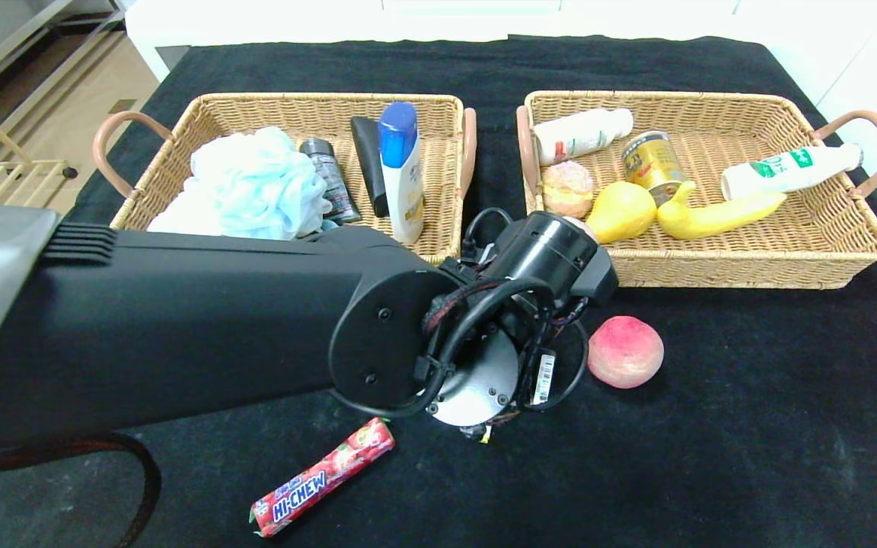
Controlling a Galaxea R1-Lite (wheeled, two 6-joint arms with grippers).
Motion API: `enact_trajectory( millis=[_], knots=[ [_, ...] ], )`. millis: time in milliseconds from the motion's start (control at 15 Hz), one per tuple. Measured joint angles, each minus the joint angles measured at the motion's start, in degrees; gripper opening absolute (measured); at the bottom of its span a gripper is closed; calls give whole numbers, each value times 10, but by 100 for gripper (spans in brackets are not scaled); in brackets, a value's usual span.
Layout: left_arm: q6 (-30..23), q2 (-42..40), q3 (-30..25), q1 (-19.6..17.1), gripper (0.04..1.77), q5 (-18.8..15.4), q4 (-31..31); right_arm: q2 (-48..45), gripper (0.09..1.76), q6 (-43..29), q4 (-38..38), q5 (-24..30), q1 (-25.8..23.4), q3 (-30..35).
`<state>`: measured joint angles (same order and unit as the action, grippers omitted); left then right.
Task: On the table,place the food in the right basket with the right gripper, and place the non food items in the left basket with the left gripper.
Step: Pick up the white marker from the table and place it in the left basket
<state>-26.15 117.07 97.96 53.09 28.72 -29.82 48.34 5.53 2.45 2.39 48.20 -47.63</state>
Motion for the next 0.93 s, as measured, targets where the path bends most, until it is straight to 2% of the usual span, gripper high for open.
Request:
enact_trajectory(
  millis=[600,933],
  knots=[
    [2,0,0,1,22,0,0,0,171,0,0,-1,3,1],
    [5,-42,-4,6,22,-1,-2,0,171,1,0,0,3,1]
  ],
)
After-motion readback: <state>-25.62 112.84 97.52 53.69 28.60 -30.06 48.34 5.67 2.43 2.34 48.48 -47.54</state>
